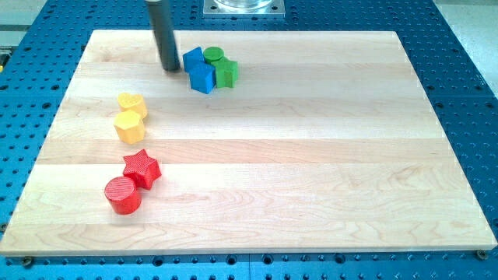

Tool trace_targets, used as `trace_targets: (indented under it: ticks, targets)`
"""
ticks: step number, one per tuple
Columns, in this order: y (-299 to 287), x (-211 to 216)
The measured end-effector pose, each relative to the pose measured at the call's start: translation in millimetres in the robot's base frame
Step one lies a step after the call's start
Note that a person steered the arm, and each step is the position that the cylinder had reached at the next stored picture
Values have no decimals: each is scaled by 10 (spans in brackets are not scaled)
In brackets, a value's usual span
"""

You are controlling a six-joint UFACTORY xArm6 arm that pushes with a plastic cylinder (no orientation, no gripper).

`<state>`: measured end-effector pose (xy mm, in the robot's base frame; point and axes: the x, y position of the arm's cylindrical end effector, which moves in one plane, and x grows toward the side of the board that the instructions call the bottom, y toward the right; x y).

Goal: Push the yellow hexagon into the red blocks

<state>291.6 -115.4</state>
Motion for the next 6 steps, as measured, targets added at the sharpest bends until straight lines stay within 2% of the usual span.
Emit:
trace_targets:
  ticks: [1, 2, 4, 5, 6]
  targets:
    - [-224, -52]
    - [-976, 145]
    - [-499, 1399]
    - [-512, 1729]
    - [-686, 1875]
